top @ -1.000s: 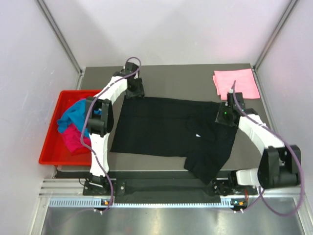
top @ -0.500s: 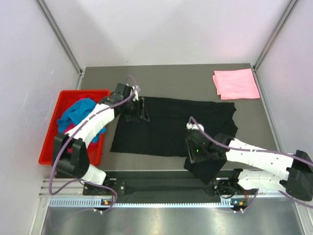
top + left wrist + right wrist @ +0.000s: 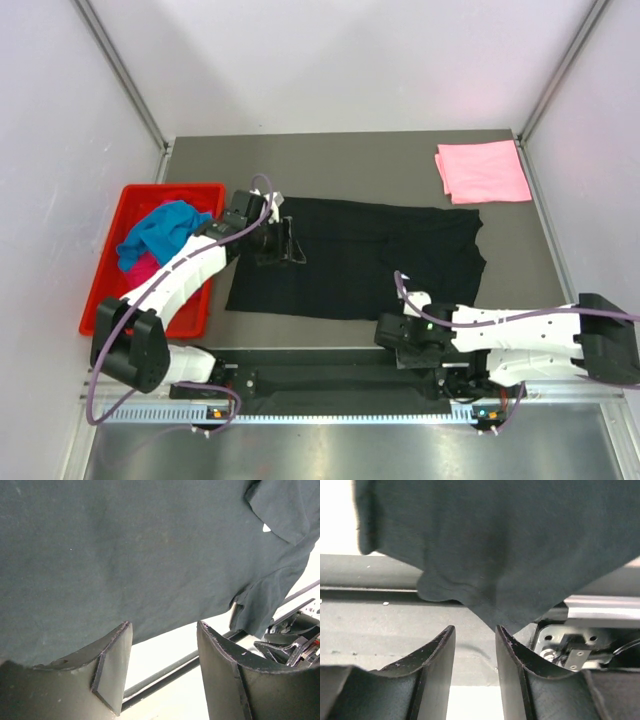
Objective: Fold and stack the t-shirts
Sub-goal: Fold the tshirt
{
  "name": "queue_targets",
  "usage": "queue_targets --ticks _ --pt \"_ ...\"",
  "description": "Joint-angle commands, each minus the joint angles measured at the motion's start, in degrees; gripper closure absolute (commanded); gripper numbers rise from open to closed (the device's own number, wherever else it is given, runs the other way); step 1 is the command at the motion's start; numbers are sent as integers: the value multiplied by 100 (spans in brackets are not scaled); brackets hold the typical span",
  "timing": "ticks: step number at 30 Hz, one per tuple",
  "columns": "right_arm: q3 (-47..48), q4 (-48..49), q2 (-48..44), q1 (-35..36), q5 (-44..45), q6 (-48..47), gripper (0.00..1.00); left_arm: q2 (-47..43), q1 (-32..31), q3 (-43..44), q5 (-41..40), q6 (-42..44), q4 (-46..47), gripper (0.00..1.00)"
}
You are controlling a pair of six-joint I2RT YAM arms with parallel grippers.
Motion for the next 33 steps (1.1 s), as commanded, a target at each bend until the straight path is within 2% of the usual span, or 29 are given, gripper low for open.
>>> queue_targets --ticks 1,7,16,19,22,23,25,28,31,33 --pt "-117 -313 -117 193 162 1020 61 -191 46 -75 -100 -57 322 41" --pt "-601 -13 -513 193 -5 1223 62 -279 187 -119 -276 4 305 41" --pt "-654 57 -171 193 -75 1258 64 -261 275 -93 -337 -66 331 41" --pt "-777 145 -258 202 -119 1311 68 -297 301 -66 -503 -22 261 41" --pt "-795 163 -373 211 -102 1320 80 -367 336 -40 -723 -48 191 41" --pt "-769 154 -408 219 -84 1320 90 -411 345 -40 -785 -83 164 41" --pt "-646 23 -452 219 -14 1294 98 -463 380 -14 -1117 -258 51 39" --pt "-296 -328 -513 210 266 1302 100 -578 503 66 -1409 -558 -82 37" --pt "257 -926 -627 176 722 1250 100 -736 556 145 -1961 -804 -275 36" --pt "505 -1180 -680 -95 882 936 100 -806 635 171 -2498 -970 -494 36"
